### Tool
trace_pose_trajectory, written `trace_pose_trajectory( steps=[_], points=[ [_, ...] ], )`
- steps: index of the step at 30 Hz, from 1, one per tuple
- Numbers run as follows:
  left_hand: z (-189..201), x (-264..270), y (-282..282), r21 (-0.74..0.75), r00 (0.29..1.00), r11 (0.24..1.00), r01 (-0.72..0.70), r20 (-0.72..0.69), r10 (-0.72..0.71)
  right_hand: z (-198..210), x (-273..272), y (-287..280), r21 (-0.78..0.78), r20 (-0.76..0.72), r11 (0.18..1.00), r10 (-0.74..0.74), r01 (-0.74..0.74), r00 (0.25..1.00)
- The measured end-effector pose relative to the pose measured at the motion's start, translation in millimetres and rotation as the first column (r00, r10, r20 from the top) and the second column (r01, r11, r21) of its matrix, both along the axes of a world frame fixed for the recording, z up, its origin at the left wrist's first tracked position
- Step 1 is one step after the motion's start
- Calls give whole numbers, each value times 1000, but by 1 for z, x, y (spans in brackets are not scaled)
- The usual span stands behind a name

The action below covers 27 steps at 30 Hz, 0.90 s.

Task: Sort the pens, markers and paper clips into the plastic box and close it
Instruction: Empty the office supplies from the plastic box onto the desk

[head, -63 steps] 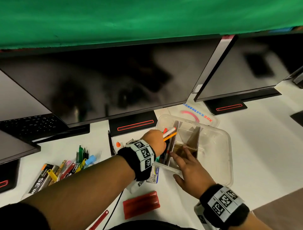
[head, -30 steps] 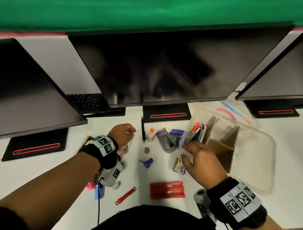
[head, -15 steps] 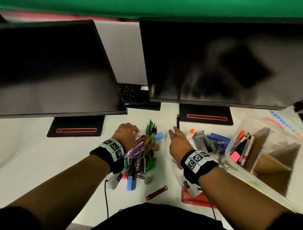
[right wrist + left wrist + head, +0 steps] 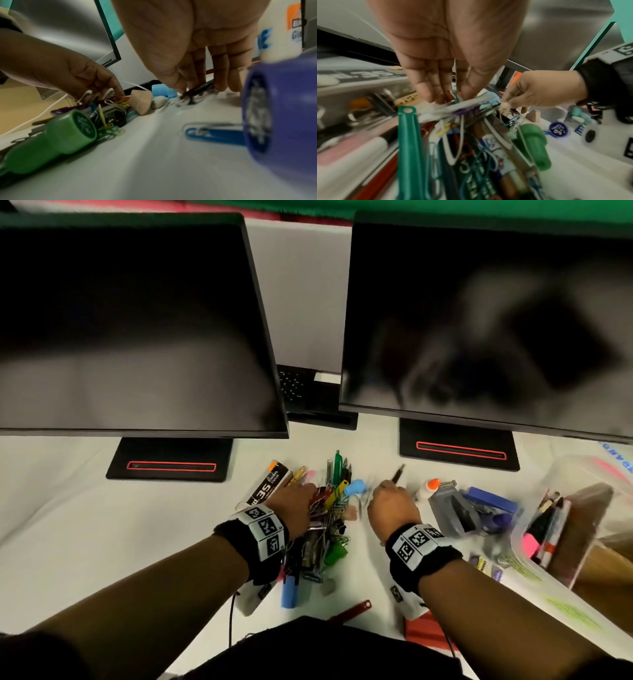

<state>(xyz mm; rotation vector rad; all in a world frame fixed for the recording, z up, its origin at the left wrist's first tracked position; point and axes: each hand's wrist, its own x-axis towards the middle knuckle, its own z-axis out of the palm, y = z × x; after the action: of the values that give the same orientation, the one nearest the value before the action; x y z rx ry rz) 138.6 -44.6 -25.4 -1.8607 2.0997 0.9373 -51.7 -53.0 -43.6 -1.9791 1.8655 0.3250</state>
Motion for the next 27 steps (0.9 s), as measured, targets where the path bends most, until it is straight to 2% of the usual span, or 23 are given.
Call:
trace_pose_trajectory(
  steps=[4,10,13,15,17,22,27],
  points=[
    [-1,-11,5,33,998,998,47,-52,-45,4,-4,-1,-19,21,998,-54,54,998],
    [6,-21,15,35,985,994,103,-140,-97,0,-7,-10,12,109,972,-234,234,966],
    [8,-12,6,-65,993,998,-1,-114,-7,2,-6,-14,58,130,962,-272,267,953],
    [12,-3,-5,-105,992,988,-116,-56,111,7,-5,-20,73,177,943,-332,324,927],
    [17,5,-13,-104,987,982,-156,32,160,12,0,-27,54,240,928,-371,369,897],
    [15,5,-16,-83,966,990,-113,223,129,17,21,-42,-37,297,957,-264,287,918],
    [2,-3,-21,-72,960,994,-82,263,98,12,37,-51,-25,152,991,-127,132,980]
  ],
)
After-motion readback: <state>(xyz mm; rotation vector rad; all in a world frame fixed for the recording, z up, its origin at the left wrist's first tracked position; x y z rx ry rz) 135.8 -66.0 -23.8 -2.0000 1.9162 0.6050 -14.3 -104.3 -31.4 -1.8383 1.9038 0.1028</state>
